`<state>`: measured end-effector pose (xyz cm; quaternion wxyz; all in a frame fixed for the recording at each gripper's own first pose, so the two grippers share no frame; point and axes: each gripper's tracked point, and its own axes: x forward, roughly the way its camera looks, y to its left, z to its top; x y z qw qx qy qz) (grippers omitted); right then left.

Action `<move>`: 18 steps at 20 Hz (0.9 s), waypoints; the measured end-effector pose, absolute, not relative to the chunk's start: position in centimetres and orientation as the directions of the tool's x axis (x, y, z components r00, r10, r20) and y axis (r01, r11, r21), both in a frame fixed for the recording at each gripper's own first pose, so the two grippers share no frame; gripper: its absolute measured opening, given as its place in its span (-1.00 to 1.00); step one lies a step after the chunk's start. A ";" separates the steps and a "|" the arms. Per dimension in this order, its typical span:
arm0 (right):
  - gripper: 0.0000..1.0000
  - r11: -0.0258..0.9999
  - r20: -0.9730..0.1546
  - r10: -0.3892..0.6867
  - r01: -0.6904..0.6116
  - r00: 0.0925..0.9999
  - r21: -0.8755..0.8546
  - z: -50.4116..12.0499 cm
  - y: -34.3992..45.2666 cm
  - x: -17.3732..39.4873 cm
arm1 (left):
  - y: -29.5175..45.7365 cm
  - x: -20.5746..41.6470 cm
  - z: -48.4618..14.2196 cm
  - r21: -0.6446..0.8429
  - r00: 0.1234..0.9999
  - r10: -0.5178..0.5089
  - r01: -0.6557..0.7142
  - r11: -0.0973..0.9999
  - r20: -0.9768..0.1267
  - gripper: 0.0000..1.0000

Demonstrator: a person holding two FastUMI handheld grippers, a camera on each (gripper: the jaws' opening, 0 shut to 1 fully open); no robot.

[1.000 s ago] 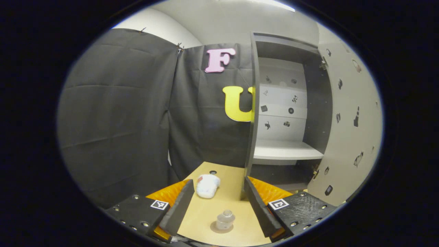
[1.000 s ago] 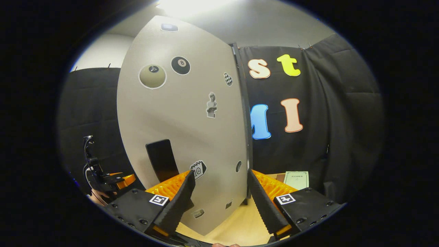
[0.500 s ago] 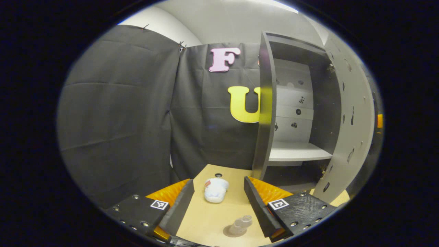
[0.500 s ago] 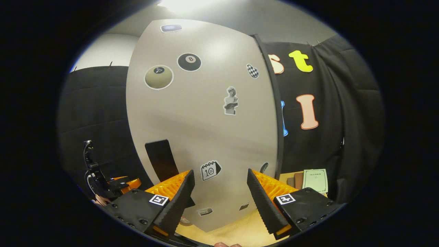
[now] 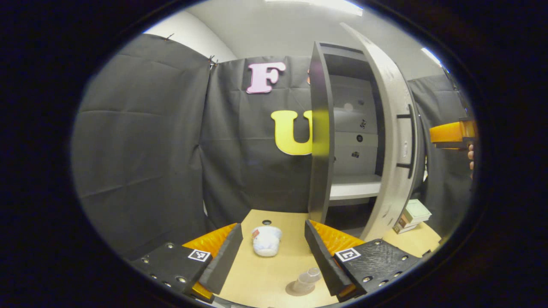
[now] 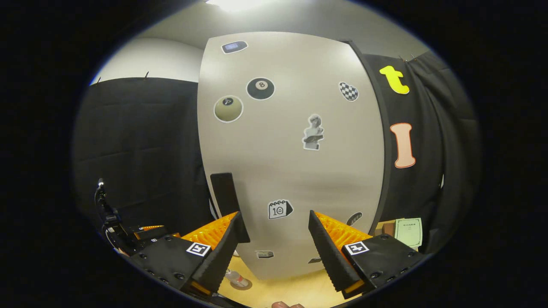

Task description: Open the cabinet door with the right hand, grasp the bottle in the cabinet with the left hand and place it on the coaster, then close the cabinet door with the right hand.

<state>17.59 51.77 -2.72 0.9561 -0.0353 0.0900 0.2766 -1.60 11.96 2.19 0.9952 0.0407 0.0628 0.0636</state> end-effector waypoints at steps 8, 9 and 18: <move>0.95 0.909 -0.167 0.410 -0.417 0.897 -0.007 -1.7 44.3 17.3 | 8.2 -1.4 3.9 0.026 0.993 0.053 -0.050 0.998 -0.103 0.76; 0.95 0.916 -0.163 0.394 -0.401 0.904 -0.011 -1.7 43.1 17.2 | 7.9 -1.4 4.0 0.024 0.993 0.051 -0.049 0.998 -0.104 0.76; 0.95 0.952 -0.126 0.287 -0.297 0.950 -0.069 -1.5 34.0 16.3 | 3.3 -3.2 6.8 0.056 0.997 0.022 -0.018 0.998 -0.075 0.80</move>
